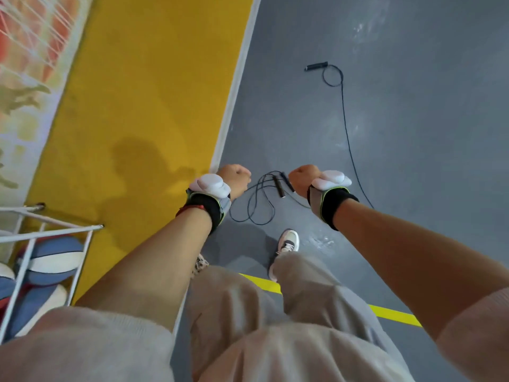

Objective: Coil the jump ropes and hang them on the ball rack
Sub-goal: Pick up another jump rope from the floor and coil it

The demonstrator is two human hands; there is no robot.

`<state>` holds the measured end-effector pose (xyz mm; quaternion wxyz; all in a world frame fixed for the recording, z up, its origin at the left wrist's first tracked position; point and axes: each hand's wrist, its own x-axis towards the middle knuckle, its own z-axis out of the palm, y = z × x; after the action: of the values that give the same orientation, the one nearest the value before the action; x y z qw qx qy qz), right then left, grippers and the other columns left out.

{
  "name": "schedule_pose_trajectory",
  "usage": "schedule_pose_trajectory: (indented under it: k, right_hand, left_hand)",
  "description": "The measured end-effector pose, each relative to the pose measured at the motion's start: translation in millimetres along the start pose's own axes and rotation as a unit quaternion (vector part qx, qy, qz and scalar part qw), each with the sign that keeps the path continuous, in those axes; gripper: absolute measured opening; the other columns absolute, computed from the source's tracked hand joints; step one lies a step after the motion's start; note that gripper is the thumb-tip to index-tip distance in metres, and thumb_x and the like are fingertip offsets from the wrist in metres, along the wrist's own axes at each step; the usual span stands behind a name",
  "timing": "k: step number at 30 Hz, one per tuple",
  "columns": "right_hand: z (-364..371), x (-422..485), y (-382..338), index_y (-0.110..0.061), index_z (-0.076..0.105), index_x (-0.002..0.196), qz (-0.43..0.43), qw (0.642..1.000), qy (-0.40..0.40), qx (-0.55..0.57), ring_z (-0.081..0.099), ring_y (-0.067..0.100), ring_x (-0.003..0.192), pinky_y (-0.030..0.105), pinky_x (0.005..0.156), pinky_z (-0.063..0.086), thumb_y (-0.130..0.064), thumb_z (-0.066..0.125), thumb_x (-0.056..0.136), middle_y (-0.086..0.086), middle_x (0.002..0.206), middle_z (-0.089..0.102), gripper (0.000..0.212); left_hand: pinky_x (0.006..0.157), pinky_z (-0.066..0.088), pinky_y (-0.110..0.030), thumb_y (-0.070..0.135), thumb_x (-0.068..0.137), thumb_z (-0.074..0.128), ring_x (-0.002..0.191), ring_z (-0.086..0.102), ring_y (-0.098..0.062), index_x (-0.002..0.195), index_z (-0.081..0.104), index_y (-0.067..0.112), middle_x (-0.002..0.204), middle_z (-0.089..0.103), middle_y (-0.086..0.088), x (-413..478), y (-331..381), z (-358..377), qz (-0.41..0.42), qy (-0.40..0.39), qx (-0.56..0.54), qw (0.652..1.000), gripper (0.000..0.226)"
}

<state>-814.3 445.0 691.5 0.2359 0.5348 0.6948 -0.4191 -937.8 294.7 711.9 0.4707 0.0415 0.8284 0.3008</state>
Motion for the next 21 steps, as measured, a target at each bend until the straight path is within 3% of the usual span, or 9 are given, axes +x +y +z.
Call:
schedule_pose_trajectory:
  k: [2, 3, 5, 8, 10, 11, 15, 18, 21]
  right_hand:
    - [-8.2, 18.7, 16.9, -0.001, 0.062, 0.123, 0.005, 0.999, -0.034, 0.030, 0.047, 0.023, 0.087, 0.007, 0.039, 0.039, -0.013, 0.048, 0.095, 0.008, 0.099, 0.052, 0.033]
    - [-8.6, 25.9, 23.2, 0.001, 0.060, 0.126, 0.011, 0.998, -0.038, 0.041, 0.047, 0.022, 0.088, 0.010, 0.040, 0.040, -0.013, 0.047, 0.096, 0.008, 0.100, 0.051, 0.035]
    - [-2.1, 50.4, 37.5, -0.005, 0.064, 0.122, 0.035, 0.998, -0.028, 0.054, 0.051, 0.019, 0.090, 0.017, 0.058, 0.043, -0.021, 0.048, 0.094, 0.003, 0.099, 0.055, 0.035]
    - [29.2, 109.6, 74.5, -0.028, 0.069, 0.095, 0.094, 0.995, 0.022, 0.004, 0.065, 0.024, 0.085, 0.036, 0.089, 0.054, -0.055, 0.043, 0.072, -0.005, 0.089, 0.069, 0.044]
    - [70.2, 192.2, 129.2, -0.034, 0.065, 0.083, 0.124, 0.991, 0.049, 0.025, 0.071, 0.030, 0.079, 0.046, 0.086, 0.058, -0.067, 0.041, 0.058, 0.002, 0.081, 0.073, 0.047]
    - [80.1, 190.4, 137.2, -0.037, 0.065, 0.084, 0.144, 0.988, 0.046, 0.029, 0.073, 0.033, 0.079, 0.048, 0.084, 0.059, -0.068, 0.043, 0.058, 0.004, 0.082, 0.075, 0.046]
    - [98.9, 193.7, 121.1, -0.026, 0.071, 0.076, 0.114, 0.984, 0.038, 0.135, 0.071, 0.031, 0.083, 0.047, 0.082, 0.060, -0.041, 0.055, 0.074, 0.005, 0.084, 0.075, 0.022]
    - [132.2, 250.7, 151.2, -0.032, 0.068, 0.066, 0.108, 0.981, 0.067, 0.144, 0.071, 0.027, 0.081, 0.049, 0.080, 0.060, -0.041, 0.053, 0.071, 0.001, 0.079, 0.075, 0.018]
    - [159.2, 296.4, 165.7, -0.023, 0.070, 0.075, 0.112, 0.979, 0.072, 0.155, 0.059, 0.021, 0.081, 0.035, 0.075, 0.056, -0.025, 0.056, 0.081, 0.001, 0.085, 0.067, 0.015]
  left_hand:
    - [0.073, 0.053, -0.025, 0.008, 0.093, 0.043, 0.088, 0.066, -0.022, 0.100, 0.068, 0.012, 0.102, 0.072, -0.005, 13.4, 2.8, 24.5, -0.009, -0.014, -0.007, 1.000, 0.027]
    - [0.078, 0.054, -0.027, 0.008, 0.092, 0.044, 0.089, 0.067, -0.023, 0.095, 0.069, 0.015, 0.101, 0.073, -0.004, 22.7, 2.3, 34.2, -0.017, -0.019, -0.002, 1.000, 0.026]
    - [0.079, 0.054, -0.029, 0.008, 0.090, 0.045, 0.086, 0.067, -0.024, 0.081, 0.066, 0.021, 0.096, 0.074, -0.005, 43.3, -0.1, 51.0, -0.030, -0.018, -0.007, 0.999, 0.027]
    - [0.058, 0.047, -0.018, 0.002, 0.093, 0.043, 0.068, 0.060, -0.017, 0.078, 0.062, 0.018, 0.082, 0.069, -0.003, 75.0, -10.1, 74.4, -0.036, -0.026, -0.010, 0.999, 0.029]
    - [0.066, 0.049, -0.021, 0.001, 0.092, 0.043, 0.072, 0.062, -0.019, 0.073, 0.061, 0.020, 0.084, 0.070, -0.004, 115.9, -27.9, 102.6, -0.041, -0.046, 0.001, 0.998, 0.033]
    - [0.073, 0.051, -0.025, 0.002, 0.091, 0.045, 0.079, 0.066, -0.023, 0.070, 0.062, 0.023, 0.088, 0.072, -0.006, 117.8, -38.3, 106.8, -0.045, -0.058, 0.016, 0.997, 0.033]
    - [0.088, 0.057, -0.047, 0.021, 0.072, 0.048, 0.094, 0.070, -0.041, 0.066, 0.066, 0.024, 0.095, 0.076, -0.012, 187.7, -90.4, 148.4, -0.060, -0.069, 0.043, 0.995, 0.019]
    - [0.088, 0.056, -0.040, 0.019, 0.078, 0.050, 0.094, 0.070, -0.033, 0.072, 0.066, 0.024, 0.098, 0.076, -0.006, 228.7, -111.0, 173.9, -0.032, -0.078, 0.086, 0.993, 0.018]
    - [0.090, 0.053, -0.034, 0.011, 0.089, 0.052, 0.096, 0.067, -0.029, 0.080, 0.067, 0.027, 0.101, 0.075, -0.004, 281.5, -147.4, 199.3, -0.001, -0.060, 0.144, 0.988, 0.023]
